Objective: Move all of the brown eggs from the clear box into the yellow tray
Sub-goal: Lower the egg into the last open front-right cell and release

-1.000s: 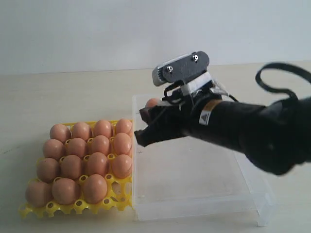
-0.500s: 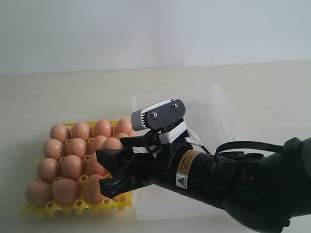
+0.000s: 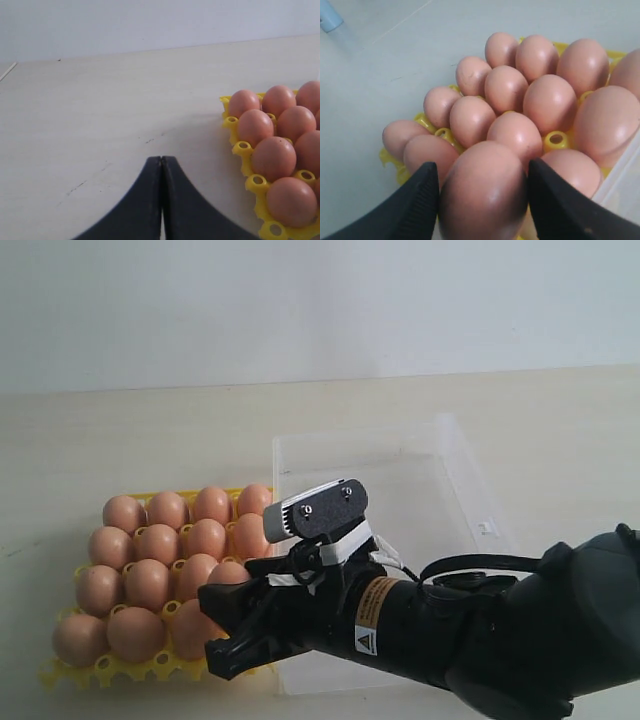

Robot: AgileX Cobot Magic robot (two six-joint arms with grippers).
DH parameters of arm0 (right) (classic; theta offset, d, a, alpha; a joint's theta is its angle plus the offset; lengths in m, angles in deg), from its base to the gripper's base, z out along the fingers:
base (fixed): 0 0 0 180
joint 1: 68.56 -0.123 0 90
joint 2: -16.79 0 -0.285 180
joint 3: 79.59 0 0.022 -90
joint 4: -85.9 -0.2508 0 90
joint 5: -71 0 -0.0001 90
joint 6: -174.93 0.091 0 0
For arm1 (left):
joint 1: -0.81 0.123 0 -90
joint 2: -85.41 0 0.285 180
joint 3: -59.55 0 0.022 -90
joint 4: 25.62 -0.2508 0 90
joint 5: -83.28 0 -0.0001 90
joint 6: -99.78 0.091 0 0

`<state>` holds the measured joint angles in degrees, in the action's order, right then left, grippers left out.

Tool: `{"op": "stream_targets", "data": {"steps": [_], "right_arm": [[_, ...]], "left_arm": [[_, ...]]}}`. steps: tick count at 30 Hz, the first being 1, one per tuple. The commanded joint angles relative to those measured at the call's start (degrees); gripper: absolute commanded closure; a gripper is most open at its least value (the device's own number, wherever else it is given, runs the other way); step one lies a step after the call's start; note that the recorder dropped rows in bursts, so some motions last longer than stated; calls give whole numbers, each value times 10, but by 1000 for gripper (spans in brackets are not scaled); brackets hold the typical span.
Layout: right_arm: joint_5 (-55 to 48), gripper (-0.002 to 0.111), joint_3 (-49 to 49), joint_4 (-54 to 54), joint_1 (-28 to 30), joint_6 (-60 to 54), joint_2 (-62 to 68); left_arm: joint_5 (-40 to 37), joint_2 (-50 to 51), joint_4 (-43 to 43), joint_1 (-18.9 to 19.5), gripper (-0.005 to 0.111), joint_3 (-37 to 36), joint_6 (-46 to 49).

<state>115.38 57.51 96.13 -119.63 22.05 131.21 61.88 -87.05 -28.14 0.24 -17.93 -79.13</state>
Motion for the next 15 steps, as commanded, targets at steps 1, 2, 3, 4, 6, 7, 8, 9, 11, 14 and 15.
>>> {"op": "stream_targets", "data": {"steps": [1,2,3,4,6,7,8,9,11,14,15], "right_arm": [[0,108,-3,2,-2,1,11],[0,108,-3,2,-2,-1,13],[0,108,-3,-6,-2,-1,15],[0,108,-3,-18,-2,-6,15],[0,108,-3,-33,-2,-21,15],[0,108,-3,-36,-2,-25,15],[0,108,-3,-38,-2,-30,15],[0,108,-3,-38,-2,-36,15],[0,108,-3,-38,-2,-38,15],[0,108,-3,-38,-2,-38,16],[0,108,-3,-38,-2,-38,17]], "left_arm": [[1,2,-2,2,107,3,1],[1,2,-2,2,107,3,1],[1,2,-2,2,107,3,2],[1,2,-2,2,107,3,2],[1,2,-2,2,107,3,2],[1,2,-2,2,107,3,2],[1,2,-2,2,107,3,2],[1,2,-2,2,107,3,2],[1,2,-2,2,107,3,2],[1,2,-2,2,107,3,2],[1,2,-2,2,107,3,2]]}}
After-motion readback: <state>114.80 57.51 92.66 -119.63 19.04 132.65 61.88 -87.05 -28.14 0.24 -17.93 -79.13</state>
